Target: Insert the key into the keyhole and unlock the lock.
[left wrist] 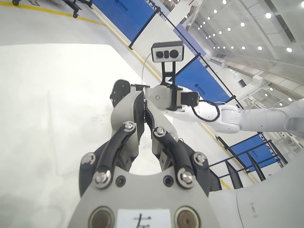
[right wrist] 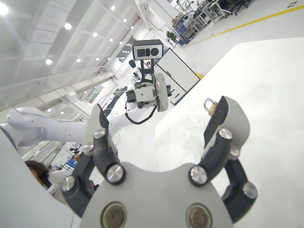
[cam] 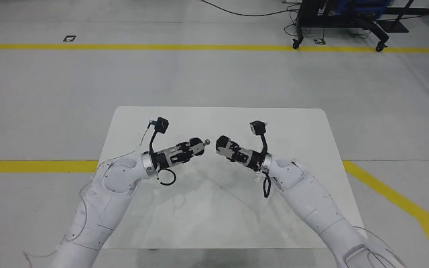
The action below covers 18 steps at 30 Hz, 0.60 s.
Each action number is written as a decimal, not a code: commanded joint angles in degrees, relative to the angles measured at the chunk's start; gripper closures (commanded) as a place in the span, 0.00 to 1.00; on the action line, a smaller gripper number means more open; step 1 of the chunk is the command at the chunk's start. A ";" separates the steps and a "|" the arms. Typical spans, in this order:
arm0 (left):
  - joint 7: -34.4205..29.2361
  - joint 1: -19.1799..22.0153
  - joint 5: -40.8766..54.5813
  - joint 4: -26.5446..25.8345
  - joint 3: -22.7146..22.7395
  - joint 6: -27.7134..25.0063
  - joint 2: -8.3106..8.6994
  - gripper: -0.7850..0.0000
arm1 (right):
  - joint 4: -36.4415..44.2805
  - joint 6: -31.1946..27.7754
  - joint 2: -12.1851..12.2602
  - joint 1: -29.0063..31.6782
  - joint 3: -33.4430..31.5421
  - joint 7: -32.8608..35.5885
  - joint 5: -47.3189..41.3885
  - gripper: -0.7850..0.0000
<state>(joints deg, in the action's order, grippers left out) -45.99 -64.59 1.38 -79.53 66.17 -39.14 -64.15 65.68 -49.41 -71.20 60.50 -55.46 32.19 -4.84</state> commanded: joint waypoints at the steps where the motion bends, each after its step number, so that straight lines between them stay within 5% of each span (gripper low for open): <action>1: -6.15 0.54 4.36 0.67 -0.90 1.28 0.17 1.00 | 1.38 0.97 1.14 0.63 -1.62 6.32 0.27 0.00; 4: -15.58 2.26 12.77 2.38 -2.56 3.67 0.23 1.00 | 3.57 4.07 2.83 1.47 -4.06 15.06 0.53 0.00; 7: -23.43 4.66 15.59 4.15 -4.62 4.48 0.17 1.00 | 6.27 6.87 4.02 3.06 -6.87 16.77 2.43 0.00; 10: -25.03 6.37 13.92 4.62 -6.94 5.87 0.08 1.00 | 9.14 8.69 4.91 4.92 -7.88 21.15 2.29 0.31; 13: -25.35 7.43 12.70 4.94 -8.85 6.19 0.06 1.00 | 11.27 10.30 5.53 5.92 -8.11 25.57 0.95 0.50; 18: -25.33 8.53 12.87 5.47 -11.14 6.18 0.19 1.00 | 12.85 12.03 5.91 6.17 -7.10 29.41 -0.39 0.55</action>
<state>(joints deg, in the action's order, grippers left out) -71.30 -56.23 14.21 -74.14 55.48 -32.98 -63.99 78.42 -37.55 -65.30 66.73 -62.78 61.34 -5.12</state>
